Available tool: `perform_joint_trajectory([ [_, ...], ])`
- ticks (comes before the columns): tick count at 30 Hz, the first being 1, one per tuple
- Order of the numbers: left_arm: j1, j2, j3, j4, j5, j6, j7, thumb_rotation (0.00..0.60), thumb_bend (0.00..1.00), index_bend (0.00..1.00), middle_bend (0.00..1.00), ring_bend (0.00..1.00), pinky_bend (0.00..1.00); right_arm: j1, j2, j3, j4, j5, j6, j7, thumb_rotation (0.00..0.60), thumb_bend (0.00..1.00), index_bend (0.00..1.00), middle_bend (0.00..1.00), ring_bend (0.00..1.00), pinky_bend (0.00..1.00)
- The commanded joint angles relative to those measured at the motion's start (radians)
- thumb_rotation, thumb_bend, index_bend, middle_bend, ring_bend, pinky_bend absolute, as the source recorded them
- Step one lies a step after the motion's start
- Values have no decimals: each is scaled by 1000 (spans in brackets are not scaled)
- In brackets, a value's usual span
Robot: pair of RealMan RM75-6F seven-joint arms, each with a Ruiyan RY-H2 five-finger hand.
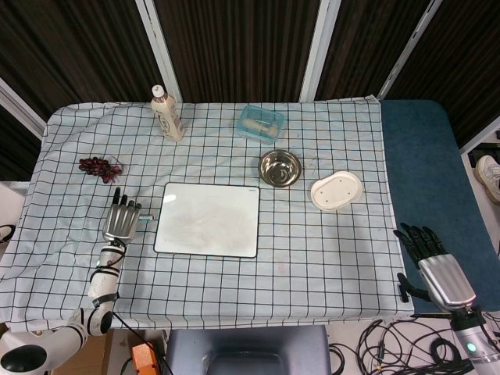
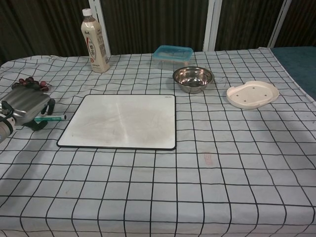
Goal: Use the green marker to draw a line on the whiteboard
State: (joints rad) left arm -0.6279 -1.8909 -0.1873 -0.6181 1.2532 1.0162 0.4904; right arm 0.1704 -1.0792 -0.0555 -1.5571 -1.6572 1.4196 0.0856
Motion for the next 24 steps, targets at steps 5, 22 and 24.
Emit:
perform_joint_trajectory([
  [5, -5, -11, 1, 19, 3, -1, -14, 600, 375, 562, 513, 269, 116, -1, 0, 3, -1, 2, -4, -2, 600, 323, 0, 0, 0, 13],
  [22, -3, -4, 63, 50, 135, 132, -272, 600, 498, 751, 729, 441, 308, -6, 1, 7, -6, 2, -8, -8, 600, 323, 0, 0, 0, 13],
  [24, -6, 1, 75, 46, 169, 170, -381, 600, 509, 756, 737, 462, 360, -8, 2, 6, -6, -1, -3, -4, 600, 323, 0, 0, 0, 13],
])
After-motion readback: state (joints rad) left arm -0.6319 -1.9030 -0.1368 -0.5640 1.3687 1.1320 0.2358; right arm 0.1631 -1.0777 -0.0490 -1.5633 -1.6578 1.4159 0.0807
